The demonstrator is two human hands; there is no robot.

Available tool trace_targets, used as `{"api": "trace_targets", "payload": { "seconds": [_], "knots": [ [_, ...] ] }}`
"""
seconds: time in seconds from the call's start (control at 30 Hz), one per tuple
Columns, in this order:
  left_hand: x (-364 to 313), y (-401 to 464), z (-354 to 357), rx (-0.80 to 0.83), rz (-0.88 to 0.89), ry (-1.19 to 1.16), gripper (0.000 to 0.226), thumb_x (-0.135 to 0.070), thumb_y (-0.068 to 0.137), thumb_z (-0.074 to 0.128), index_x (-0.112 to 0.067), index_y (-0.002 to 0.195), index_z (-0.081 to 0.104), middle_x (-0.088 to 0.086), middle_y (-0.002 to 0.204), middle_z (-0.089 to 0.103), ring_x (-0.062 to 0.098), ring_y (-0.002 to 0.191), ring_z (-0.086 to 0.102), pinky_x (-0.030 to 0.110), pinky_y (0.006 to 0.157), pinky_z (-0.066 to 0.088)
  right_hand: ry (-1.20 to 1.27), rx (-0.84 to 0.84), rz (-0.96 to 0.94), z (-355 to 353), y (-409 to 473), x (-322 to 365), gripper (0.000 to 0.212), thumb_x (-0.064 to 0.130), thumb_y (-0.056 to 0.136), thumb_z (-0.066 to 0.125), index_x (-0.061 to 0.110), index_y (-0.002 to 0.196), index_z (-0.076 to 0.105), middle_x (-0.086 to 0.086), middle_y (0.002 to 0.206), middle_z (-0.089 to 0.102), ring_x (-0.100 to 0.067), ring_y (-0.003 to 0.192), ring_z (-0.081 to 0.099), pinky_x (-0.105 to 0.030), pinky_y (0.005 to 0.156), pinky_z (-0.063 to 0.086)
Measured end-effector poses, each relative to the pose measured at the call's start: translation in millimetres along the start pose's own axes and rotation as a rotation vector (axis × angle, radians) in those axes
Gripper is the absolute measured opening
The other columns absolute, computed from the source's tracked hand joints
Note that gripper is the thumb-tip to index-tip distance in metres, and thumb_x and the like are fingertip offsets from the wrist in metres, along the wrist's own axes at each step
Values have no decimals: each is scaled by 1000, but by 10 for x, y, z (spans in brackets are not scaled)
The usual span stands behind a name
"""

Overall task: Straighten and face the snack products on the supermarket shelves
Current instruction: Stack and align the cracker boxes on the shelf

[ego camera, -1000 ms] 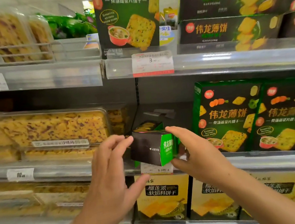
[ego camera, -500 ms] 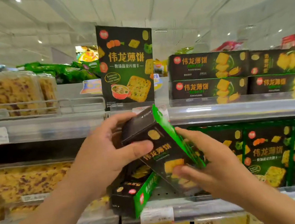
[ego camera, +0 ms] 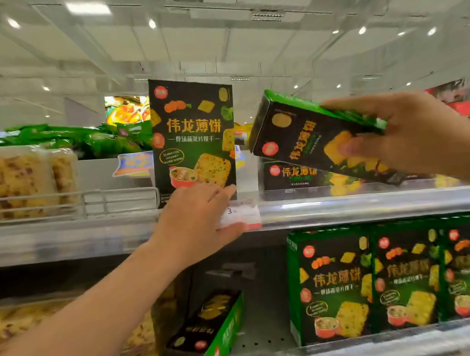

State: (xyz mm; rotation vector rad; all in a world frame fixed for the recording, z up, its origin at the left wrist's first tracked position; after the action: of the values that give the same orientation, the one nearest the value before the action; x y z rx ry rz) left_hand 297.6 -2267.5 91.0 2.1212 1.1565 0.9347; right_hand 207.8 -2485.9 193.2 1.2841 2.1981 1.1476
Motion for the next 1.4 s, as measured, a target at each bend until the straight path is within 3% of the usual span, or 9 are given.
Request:
{"api": "trace_targets", "payload": {
  "seconds": [0.1, 0.27, 0.57, 0.77, 0.9, 1.0, 1.1, 1.2, 1.4],
  "knots": [
    [27, -8, -49, -137, 10, -6, 71, -68, 82, 43, -16, 126, 62, -2, 101, 69, 21, 87, 65, 38, 68, 55, -121, 17, -5, -163, 450, -109, 57, 25, 82, 71, 54, 128, 50, 8, 89, 70, -10, 67, 63, -25, 66, 50],
    [47, -39, -7, -164, 3, -7, 67, -71, 83, 42, -22, 123, 64, -7, 105, 70, 17, 90, 64, 34, 72, 52, -354, 183, 9, -76, 1059, -332, 58, 17, 89, 64, 46, 136, 46, 10, 88, 64, -10, 62, 62, -23, 48, 44],
    [73, -44, 50, -95, -37, -45, 70, -74, 83, 41, -27, 133, 55, -12, 107, 66, 13, 91, 59, 34, 75, 49, -444, 348, 13, 393, 1444, -547, 41, 9, 93, 53, 24, 131, 52, -5, 105, 62, -25, 89, 57, -35, 72, 45],
    [74, -37, 50, -104, -49, -46, 69, -74, 82, 41, -28, 131, 56, -12, 107, 67, 11, 90, 60, 31, 74, 49, -446, 363, 78, 475, 1468, -569, 41, 10, 93, 48, 22, 132, 49, -3, 95, 58, -19, 78, 53, -30, 60, 41],
    [67, -59, 35, -113, -49, -32, 69, -74, 82, 39, -25, 128, 58, -11, 103, 67, 12, 86, 60, 32, 72, 49, -337, 353, 137, 428, 1433, -593, 61, 10, 88, 56, 26, 144, 37, -10, 131, 55, -30, 108, 55, -45, 87, 50],
    [57, -64, 31, -84, -38, -30, 72, -73, 84, 37, -24, 132, 55, -10, 109, 65, 14, 93, 59, 33, 81, 47, -265, 147, -54, 291, 1307, -274, 76, 19, 83, 69, 27, 148, 30, -7, 149, 40, -29, 136, 35, -50, 111, 32],
    [56, -59, 27, -28, -58, -43, 72, -70, 85, 43, -23, 140, 47, -7, 126, 60, 17, 111, 55, 36, 96, 41, -194, -4, -392, 320, 820, 296, 58, 24, 85, 62, 23, 140, 44, -2, 142, 49, -24, 137, 35, -54, 112, 28],
    [35, -121, -120, -92, 0, -9, 66, -58, 85, 57, -13, 133, 56, 2, 124, 63, 22, 112, 58, 37, 96, 44, -129, 56, -582, 607, 233, 630, 46, 25, 84, 55, 23, 131, 53, 3, 134, 56, -18, 132, 43, -49, 109, 35],
    [557, -446, -471, -290, -109, 81, 55, -50, 87, 50, -7, 118, 65, 11, 110, 66, 32, 101, 61, 43, 81, 45, -80, 302, -715, 1516, -668, 926, 40, 28, 87, 59, 30, 127, 54, 13, 128, 58, -6, 121, 46, -25, 103, 37]
  ]
}}
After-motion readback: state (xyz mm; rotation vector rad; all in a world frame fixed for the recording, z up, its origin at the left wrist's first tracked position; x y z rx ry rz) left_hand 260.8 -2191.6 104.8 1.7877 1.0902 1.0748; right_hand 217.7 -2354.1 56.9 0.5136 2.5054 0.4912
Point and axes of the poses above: each hand's wrist, its own y-axis towards the middle knuckle, its own z-axis out of the palm, x = y × z, the point moved 9 cm from there along y, towards the middle knuckle
